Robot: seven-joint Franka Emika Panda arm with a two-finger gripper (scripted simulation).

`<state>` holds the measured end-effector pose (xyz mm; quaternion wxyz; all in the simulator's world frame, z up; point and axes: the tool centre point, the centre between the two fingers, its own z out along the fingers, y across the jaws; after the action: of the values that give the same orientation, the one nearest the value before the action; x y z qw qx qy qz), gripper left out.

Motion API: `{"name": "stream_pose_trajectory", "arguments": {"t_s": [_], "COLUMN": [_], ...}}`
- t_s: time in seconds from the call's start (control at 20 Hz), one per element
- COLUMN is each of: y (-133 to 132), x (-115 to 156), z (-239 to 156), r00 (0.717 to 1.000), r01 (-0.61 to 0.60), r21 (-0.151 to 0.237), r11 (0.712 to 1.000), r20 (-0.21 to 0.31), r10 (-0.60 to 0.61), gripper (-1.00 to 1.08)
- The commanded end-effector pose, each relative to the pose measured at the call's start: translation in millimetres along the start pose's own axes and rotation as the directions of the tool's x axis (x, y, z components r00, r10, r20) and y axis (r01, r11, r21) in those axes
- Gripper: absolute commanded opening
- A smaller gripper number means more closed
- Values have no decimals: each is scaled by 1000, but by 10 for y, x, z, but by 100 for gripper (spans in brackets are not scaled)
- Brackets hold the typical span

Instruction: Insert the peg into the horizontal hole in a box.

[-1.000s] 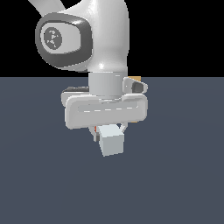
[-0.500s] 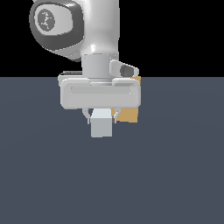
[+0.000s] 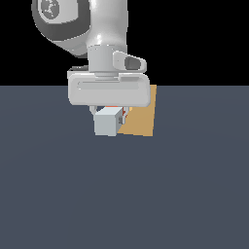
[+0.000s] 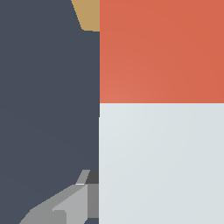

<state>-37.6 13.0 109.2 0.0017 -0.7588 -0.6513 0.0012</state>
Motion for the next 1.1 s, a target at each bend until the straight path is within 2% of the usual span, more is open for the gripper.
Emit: {"name": "stream_pose_trajectory", "arguments": {"t_s": [0.0,0.4,1.05], "y": [-5,-28,-30], "x": [44,121,118], "z": [-74,-165,-149], "r00": [999,995,995], "r01": [-38,-100,-98], "r21": [-4,-4,-1], "r11": [999,995,995], "r20": [-1,0,1], "r10": [38,100,98], "gripper": [-100,-100,-100]}}
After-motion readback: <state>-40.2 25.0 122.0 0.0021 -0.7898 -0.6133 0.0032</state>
